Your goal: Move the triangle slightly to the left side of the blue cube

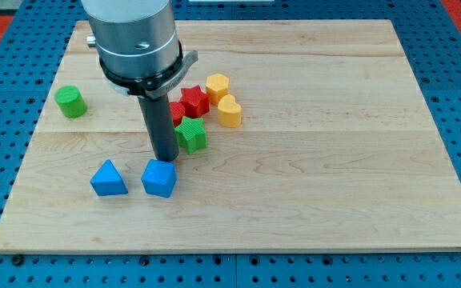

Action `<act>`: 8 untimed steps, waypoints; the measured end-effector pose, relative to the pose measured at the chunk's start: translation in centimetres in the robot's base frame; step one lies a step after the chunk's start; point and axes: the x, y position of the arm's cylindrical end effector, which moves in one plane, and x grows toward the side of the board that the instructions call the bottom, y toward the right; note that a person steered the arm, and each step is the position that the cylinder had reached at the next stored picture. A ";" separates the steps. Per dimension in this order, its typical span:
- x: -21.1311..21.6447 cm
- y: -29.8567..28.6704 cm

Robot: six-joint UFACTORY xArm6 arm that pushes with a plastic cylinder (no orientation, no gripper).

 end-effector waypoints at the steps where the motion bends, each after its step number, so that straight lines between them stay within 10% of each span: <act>1: -1.5 2.2; 4: 6.4 14.8; 8: 8.4 -13.1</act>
